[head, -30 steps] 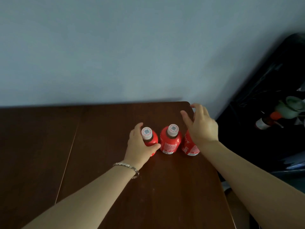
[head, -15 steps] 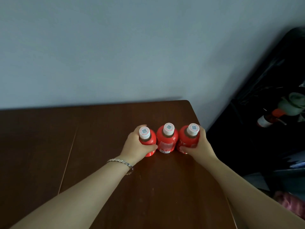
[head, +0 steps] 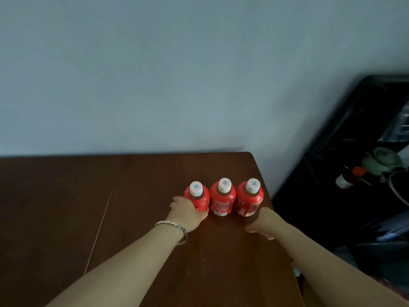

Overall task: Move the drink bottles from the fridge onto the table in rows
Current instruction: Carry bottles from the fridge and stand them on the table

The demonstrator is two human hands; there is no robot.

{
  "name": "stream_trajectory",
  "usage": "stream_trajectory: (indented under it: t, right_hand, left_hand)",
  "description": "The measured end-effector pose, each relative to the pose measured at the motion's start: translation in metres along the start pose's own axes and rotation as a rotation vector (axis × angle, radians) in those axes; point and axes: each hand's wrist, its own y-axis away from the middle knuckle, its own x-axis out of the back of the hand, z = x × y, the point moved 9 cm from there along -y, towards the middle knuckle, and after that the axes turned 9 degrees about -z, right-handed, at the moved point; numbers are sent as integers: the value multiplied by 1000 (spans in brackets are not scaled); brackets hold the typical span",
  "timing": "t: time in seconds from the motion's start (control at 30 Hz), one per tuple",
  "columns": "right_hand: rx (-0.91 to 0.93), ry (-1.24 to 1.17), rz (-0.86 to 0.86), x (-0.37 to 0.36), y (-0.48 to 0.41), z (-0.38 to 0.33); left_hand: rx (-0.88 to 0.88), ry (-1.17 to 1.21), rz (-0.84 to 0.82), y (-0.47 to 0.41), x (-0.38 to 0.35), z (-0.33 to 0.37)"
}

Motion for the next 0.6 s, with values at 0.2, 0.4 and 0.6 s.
stream_trajectory:
  t: [0.2,0.4,0.6]
  right_hand:
    - [82,96,-52,-15,67,-9]
    - [38,214,124,-24,180,5]
    - [-96,153,247,-65,316,82]
  left_hand:
    - [-254,-303,-143,62,-2,29]
    - [-507,-563,-56,148,-1,69]
    - [-822,-818,-109,276,-69,96]
